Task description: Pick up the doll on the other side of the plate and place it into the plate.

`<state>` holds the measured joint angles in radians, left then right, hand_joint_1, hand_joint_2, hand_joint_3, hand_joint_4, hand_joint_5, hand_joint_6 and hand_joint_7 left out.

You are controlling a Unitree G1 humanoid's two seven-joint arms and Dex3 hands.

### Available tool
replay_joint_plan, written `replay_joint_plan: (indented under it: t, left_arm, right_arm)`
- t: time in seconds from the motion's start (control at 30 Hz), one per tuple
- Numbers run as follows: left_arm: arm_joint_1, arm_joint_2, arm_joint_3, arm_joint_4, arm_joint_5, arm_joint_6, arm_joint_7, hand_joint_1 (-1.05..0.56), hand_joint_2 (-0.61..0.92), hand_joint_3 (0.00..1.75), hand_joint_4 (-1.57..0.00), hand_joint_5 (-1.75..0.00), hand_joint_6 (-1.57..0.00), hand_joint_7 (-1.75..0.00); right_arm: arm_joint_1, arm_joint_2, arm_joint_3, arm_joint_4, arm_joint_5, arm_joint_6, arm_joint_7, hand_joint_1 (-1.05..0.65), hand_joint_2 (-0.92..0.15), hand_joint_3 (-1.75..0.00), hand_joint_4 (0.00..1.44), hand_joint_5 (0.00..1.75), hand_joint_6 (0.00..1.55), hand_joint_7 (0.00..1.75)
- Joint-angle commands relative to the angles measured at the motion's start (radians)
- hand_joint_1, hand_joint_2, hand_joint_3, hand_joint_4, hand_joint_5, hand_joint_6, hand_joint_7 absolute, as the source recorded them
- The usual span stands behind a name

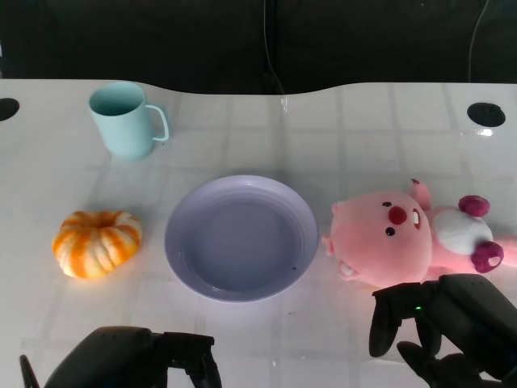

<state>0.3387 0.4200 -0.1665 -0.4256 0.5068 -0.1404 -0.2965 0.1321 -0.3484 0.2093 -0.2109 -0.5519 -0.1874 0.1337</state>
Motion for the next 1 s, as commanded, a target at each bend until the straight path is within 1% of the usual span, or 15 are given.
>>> replay_joint_plan:
  t: [0.03,0.23,0.4,0.6,0.8,0.83,0.9,0.93,1.0]
  left_arm:
    - [0.004,0.017,0.008,0.005,0.000,-0.003,0.000,-0.30,0.92,0.26,-0.72,-1.41,-0.75,-1.04]
    - [-0.003,0.020,0.009,0.018,-0.007,-0.010,0.001,-0.30,0.92,0.26,-0.72,-1.40,-0.75,-1.05]
    - [-0.005,0.022,0.013,0.028,-0.009,-0.020,0.003,-0.30,0.92,0.26,-0.72,-1.40,-0.75,-1.03]
    - [-0.011,0.022,0.018,0.043,-0.016,-0.038,0.009,-0.30,0.92,0.26,-0.74,-1.39,-0.76,-1.02]
    - [-0.017,0.015,0.021,0.041,-0.030,-0.027,-0.002,-0.29,0.92,0.26,-0.73,-1.44,-0.76,-1.02]
    - [-0.017,0.016,0.022,0.038,-0.032,-0.027,-0.002,-0.29,0.92,0.26,-0.73,-1.44,-0.76,-1.02]
    - [-0.024,0.017,0.020,0.046,-0.031,-0.034,0.006,-0.28,0.92,0.26,-0.73,-1.45,-0.76,-1.02]
    - [-0.027,0.017,0.019,0.049,-0.030,-0.036,0.008,-0.29,0.92,0.26,-0.73,-1.46,-0.76,-1.02]
    - [-0.037,0.016,0.017,0.054,-0.030,-0.029,0.004,-0.29,0.92,0.27,-0.72,-1.49,-0.76,-1.03]
  right_arm:
    - [-0.004,-0.013,-0.009,0.003,-0.009,0.003,-0.009,0.01,-0.15,-1.40,0.99,1.57,1.03,1.03]
    - [-0.011,-0.010,-0.009,0.017,-0.009,-0.015,-0.020,0.00,-0.16,-1.38,1.01,1.54,1.04,1.03]
    - [-0.015,-0.010,-0.005,0.020,-0.013,-0.012,-0.017,0.00,-0.16,-1.38,1.01,1.55,1.04,1.03]
    - [-0.023,-0.011,-0.002,0.022,-0.019,-0.012,-0.016,-0.03,-0.17,-1.35,1.03,1.51,1.05,1.01]
    - [-0.032,-0.013,-0.008,0.026,-0.005,-0.018,-0.014,-0.01,-0.19,-1.33,1.02,1.52,1.05,0.98]
    - [-0.030,-0.012,-0.009,0.018,-0.002,-0.012,-0.010,0.00,-0.21,-1.31,1.01,1.53,1.04,0.97]
    - [-0.033,-0.008,-0.014,0.015,0.012,-0.009,-0.006,0.02,-0.29,-1.20,0.97,1.48,1.01,0.92]
    - [-0.035,-0.007,-0.016,0.015,0.019,-0.009,-0.005,0.01,-0.34,-1.11,0.95,1.43,1.00,0.88]
    - [-0.045,-0.002,-0.025,0.021,0.049,-0.020,-0.008,0.01,-0.39,-1.01,0.93,1.38,0.98,0.83]
